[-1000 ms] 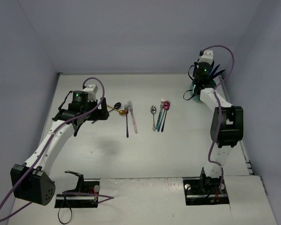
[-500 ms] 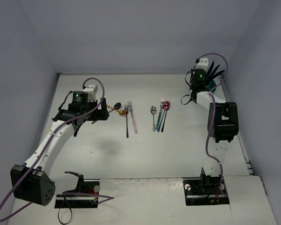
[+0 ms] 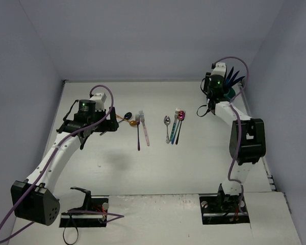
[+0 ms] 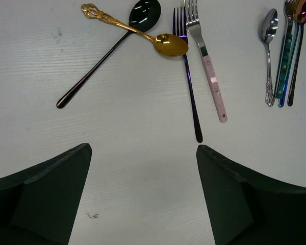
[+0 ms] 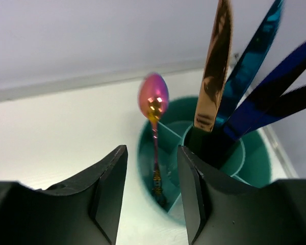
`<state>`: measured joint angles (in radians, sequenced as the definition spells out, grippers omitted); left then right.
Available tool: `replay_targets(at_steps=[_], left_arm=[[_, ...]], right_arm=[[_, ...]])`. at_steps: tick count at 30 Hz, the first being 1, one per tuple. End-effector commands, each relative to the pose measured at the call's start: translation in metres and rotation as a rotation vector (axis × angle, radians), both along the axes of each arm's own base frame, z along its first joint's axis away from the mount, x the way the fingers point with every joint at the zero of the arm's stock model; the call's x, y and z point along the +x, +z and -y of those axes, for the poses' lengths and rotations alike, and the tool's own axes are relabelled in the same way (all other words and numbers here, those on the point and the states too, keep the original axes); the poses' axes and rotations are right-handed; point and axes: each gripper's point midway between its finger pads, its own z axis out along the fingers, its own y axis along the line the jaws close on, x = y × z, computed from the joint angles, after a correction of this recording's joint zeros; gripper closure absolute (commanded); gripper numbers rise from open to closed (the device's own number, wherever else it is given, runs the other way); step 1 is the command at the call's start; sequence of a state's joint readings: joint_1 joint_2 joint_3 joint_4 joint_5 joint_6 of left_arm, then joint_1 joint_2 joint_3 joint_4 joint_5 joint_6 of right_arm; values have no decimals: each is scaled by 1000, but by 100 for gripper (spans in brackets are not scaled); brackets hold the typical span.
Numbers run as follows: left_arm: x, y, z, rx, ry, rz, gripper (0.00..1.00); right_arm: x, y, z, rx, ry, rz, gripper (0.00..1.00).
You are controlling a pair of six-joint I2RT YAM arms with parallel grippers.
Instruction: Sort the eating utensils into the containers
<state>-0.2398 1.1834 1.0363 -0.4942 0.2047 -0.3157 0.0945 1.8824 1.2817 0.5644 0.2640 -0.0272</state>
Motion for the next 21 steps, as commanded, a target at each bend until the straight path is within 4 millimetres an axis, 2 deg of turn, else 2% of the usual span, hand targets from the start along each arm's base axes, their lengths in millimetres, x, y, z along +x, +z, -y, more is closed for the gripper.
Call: replay_targets(at_steps=[1, 3, 5, 6, 12, 16, 19, 21], left_arm=[[9, 38, -1, -31, 12, 115, 18], [9, 39, 0, -33, 11, 118, 18], [9, 38, 0, -34, 10, 113, 18], [9, 37, 1, -35, 8, 111, 19], [10, 35, -1, -30, 14, 105, 19], [10, 34, -2, -24, 17, 105, 18], [10, 33, -2, -22, 16, 100, 18], [10, 32, 0, -24, 12, 98, 18]], right_arm=[[-36, 109, -49, 35, 94, 111, 58], [-53, 116, -74, 97, 148, 84, 57], [-72, 99, -94, 139, 195, -12, 56], [-83, 100, -112, 160, 230, -27, 56], [-142, 45, -195, 285, 363, -261, 54], [-167, 8, -236, 329, 407, -397, 54], [-176, -30, -252, 325, 407, -494, 55], [-179, -40, -261, 329, 407, -520, 58]])
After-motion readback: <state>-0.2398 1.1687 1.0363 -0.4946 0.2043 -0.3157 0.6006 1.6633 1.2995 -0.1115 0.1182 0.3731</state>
